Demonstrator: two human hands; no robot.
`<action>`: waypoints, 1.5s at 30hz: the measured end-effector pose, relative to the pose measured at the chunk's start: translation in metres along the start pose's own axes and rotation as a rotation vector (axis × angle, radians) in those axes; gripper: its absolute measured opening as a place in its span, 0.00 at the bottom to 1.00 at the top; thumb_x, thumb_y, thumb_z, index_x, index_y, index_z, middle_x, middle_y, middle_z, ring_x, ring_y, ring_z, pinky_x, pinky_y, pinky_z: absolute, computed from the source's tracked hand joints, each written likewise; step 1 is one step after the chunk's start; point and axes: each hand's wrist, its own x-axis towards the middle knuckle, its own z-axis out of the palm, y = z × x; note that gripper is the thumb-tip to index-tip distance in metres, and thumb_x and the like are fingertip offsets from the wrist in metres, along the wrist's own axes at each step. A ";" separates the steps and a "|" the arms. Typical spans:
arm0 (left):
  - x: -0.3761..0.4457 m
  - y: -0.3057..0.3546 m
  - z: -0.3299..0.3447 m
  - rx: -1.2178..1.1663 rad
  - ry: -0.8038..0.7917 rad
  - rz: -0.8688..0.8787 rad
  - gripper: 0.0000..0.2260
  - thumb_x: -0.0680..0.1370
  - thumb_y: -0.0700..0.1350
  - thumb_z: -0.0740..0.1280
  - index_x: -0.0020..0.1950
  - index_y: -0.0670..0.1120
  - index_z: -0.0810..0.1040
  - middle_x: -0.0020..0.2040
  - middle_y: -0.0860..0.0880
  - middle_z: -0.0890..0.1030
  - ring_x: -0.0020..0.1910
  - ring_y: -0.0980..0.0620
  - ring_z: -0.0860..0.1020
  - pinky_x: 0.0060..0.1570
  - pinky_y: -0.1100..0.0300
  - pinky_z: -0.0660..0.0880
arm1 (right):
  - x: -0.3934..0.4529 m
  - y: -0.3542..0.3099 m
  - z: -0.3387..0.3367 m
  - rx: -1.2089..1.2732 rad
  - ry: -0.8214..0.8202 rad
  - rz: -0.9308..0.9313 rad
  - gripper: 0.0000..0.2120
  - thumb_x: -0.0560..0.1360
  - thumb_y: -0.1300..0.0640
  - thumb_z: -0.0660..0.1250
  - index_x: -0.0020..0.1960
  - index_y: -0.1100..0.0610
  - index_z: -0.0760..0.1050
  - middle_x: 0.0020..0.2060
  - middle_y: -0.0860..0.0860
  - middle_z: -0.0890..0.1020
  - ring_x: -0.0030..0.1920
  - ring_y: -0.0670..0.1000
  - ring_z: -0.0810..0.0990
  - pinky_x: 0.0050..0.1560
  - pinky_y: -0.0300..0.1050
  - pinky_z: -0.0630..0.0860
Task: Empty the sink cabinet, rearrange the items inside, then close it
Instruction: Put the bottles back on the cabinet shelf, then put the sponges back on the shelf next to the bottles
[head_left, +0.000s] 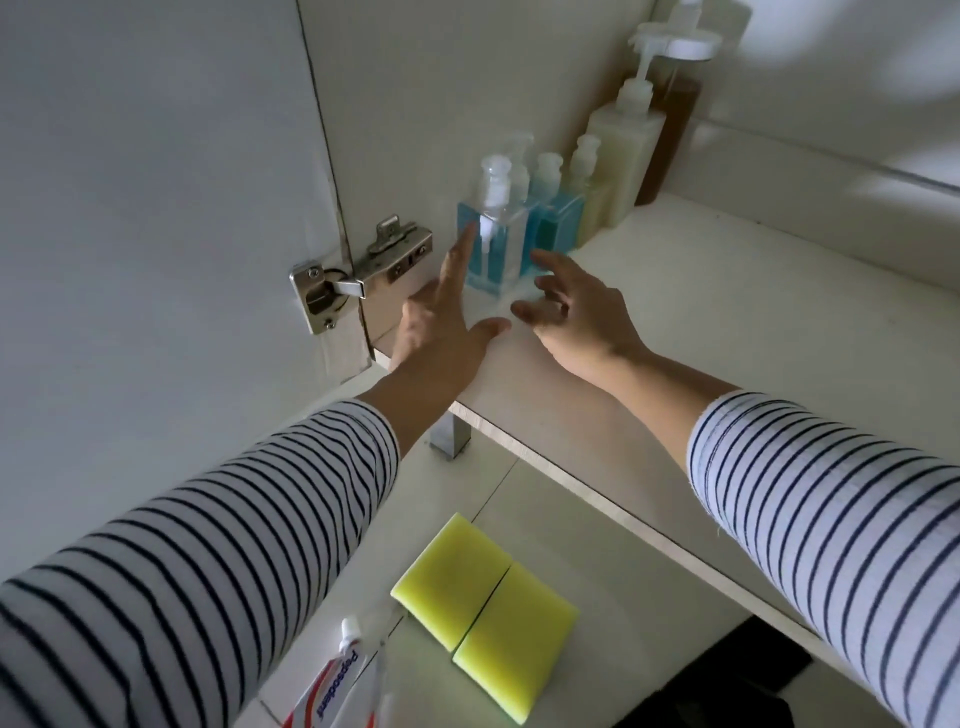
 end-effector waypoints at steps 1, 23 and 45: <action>-0.006 -0.001 -0.002 0.029 -0.010 0.007 0.39 0.74 0.51 0.69 0.76 0.58 0.46 0.65 0.45 0.74 0.59 0.49 0.73 0.50 0.63 0.65 | -0.007 -0.002 -0.002 -0.015 -0.003 -0.005 0.28 0.74 0.50 0.68 0.71 0.52 0.64 0.66 0.54 0.75 0.66 0.54 0.73 0.66 0.49 0.70; -0.199 -0.094 -0.007 0.217 -0.539 0.123 0.43 0.67 0.47 0.76 0.75 0.56 0.55 0.69 0.47 0.67 0.68 0.50 0.64 0.62 0.66 0.57 | -0.283 0.040 0.078 0.068 0.010 -0.044 0.30 0.67 0.49 0.71 0.68 0.52 0.69 0.59 0.54 0.75 0.57 0.51 0.76 0.55 0.30 0.67; -0.161 -0.123 0.043 0.390 -0.888 0.176 0.54 0.61 0.49 0.80 0.74 0.62 0.47 0.76 0.52 0.49 0.72 0.44 0.57 0.66 0.48 0.64 | -0.260 0.091 0.121 -0.041 -0.142 0.228 0.44 0.61 0.50 0.79 0.71 0.39 0.60 0.68 0.54 0.59 0.68 0.54 0.64 0.63 0.43 0.70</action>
